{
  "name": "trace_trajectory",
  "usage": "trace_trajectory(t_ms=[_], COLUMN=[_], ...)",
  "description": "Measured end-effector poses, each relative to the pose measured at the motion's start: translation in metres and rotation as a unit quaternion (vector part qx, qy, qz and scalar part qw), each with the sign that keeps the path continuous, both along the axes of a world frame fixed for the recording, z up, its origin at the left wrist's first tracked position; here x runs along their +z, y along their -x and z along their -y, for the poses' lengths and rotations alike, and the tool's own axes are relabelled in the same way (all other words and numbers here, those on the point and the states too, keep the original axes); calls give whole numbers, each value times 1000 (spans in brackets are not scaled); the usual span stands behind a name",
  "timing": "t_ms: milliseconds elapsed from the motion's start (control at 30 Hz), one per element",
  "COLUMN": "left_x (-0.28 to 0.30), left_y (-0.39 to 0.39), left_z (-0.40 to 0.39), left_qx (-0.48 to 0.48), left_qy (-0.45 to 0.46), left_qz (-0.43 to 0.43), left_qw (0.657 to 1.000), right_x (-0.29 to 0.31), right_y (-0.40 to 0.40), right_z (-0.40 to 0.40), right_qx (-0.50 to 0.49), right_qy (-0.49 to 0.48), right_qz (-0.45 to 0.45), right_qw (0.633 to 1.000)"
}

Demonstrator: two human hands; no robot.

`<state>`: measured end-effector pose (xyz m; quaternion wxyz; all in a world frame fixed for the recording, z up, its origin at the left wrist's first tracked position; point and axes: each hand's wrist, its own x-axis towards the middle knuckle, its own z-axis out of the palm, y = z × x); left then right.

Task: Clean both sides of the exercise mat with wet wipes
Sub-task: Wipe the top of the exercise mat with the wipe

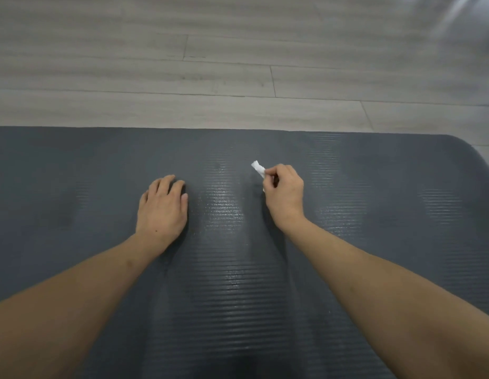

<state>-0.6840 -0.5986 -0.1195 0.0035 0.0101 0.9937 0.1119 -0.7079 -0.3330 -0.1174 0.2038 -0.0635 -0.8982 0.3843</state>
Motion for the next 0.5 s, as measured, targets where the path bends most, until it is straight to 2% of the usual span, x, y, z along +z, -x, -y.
trace_trajectory(t_ms=[267,400,500], left_x=[-8,-17,-28], left_y=[66,89,91], left_z=[31,58,68], left_qx=[48,43,38], left_qy=[-70,-57,-33], left_qz=[-18,-26,-26], left_qw=[996,997,998], right_x=[-9,-21,-24], right_y=[60,58,65], right_z=[44,39,41], right_qx=[-15,-52,-45], right_qy=[51,52,42], right_qz=[-14,-52,-45], right_qw=[998,996,997])
